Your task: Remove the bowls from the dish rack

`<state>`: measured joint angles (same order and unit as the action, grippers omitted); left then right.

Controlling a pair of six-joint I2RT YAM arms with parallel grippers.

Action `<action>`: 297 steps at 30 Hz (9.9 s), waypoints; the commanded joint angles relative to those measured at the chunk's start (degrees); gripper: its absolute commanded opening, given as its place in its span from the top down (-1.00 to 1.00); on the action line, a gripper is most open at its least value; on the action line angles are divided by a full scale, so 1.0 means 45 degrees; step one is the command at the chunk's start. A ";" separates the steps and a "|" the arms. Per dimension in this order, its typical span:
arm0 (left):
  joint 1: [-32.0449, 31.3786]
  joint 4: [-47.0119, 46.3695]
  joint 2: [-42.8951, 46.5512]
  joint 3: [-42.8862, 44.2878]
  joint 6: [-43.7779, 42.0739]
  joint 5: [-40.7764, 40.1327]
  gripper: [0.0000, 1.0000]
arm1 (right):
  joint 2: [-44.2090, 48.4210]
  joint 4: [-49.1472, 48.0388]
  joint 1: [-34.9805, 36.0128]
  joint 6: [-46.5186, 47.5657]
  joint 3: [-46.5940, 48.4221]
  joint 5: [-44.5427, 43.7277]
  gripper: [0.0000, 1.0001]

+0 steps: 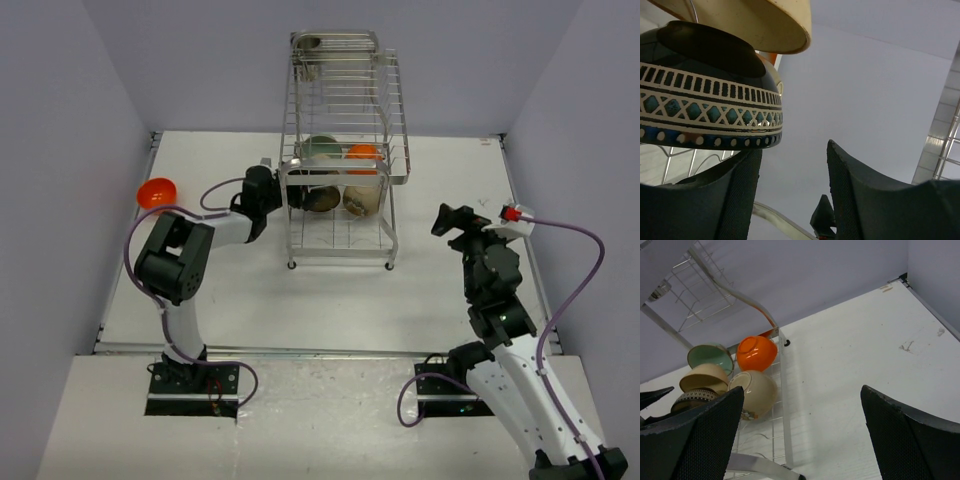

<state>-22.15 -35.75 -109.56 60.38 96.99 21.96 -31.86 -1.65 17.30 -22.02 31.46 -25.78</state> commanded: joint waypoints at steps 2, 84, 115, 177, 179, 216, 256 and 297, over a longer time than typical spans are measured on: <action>-0.0038 0.0580 0.0049 0.0586 -0.0731 -0.0152 -0.11 | -0.0011 -0.0629 0.0023 0.0186 -0.0136 0.0143 -0.98; 0.1561 -0.1648 0.4459 -0.1853 -0.3974 -0.1071 1.00 | 0.0243 -0.1254 0.0003 0.0187 -0.0585 0.1392 -0.98; 0.4552 1.6795 0.4365 0.5120 -1.5245 -1.0271 1.00 | 0.0165 -0.1274 0.0042 -0.0536 -0.0468 0.2994 -0.98; 0.3516 1.5288 0.3097 0.2814 -1.5225 -0.7985 -0.49 | 0.0946 -0.1665 0.0062 -0.0478 -0.1015 0.3249 -0.98; 0.3497 1.5326 0.2786 0.2677 -1.5206 -0.8062 -0.44 | 0.1005 -0.1625 0.0062 -0.0458 -0.0996 0.3229 -0.98; 0.8319 1.5795 0.5479 -0.0898 -1.4658 -0.8826 1.00 | 0.1434 -0.1645 0.0062 -0.0868 -0.1093 0.4069 -0.98; 1.2559 1.5267 0.2179 0.1835 -1.5011 -0.7301 1.00 | 0.1610 -0.1723 0.0062 -0.0771 -0.1230 0.4088 -0.98; 0.7408 1.0239 0.7883 0.0435 -1.1012 0.0096 -0.34 | 0.0360 -0.0825 0.0062 -0.0732 -0.0508 0.2489 -0.98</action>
<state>14.55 23.00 -71.70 68.86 39.29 6.48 -30.15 -6.48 17.37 -25.89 26.35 -11.05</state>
